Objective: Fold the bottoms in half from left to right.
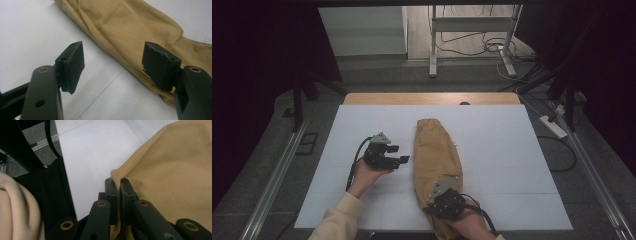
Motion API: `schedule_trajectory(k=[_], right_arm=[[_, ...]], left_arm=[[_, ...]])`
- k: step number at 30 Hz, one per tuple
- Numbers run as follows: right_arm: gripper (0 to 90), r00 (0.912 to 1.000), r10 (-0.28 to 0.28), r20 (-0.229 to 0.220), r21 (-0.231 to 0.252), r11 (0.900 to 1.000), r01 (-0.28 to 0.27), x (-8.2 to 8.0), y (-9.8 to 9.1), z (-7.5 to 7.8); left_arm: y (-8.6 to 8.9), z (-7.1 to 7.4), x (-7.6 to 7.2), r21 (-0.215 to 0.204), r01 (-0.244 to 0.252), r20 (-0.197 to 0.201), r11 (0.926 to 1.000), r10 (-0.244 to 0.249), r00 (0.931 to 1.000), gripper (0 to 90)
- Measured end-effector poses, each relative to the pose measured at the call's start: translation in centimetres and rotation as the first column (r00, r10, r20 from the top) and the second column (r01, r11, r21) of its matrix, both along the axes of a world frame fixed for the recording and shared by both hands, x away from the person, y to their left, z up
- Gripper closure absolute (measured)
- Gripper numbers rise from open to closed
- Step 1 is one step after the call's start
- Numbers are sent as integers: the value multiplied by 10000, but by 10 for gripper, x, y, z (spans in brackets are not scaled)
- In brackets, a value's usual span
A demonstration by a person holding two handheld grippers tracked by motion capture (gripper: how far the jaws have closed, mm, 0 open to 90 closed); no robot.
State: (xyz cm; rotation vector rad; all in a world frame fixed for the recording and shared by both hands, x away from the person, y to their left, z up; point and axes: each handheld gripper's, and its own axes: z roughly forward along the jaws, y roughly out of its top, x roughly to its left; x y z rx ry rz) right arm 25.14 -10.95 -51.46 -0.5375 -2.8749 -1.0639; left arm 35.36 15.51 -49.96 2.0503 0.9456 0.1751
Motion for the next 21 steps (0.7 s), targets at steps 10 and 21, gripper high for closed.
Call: schedule_trajectory(k=[10,21], right_arm=[[839,9998,203,60,-33,9998,-203,-7,5,3],[488,9893,-1269,722,1293,9847,1169,21,-25,29]], left_arm=[[1,0,0,30,3,-3,10000,-3,10000,338],[-1,-1,1,84,9,-38,10000,-9,10000,335]])
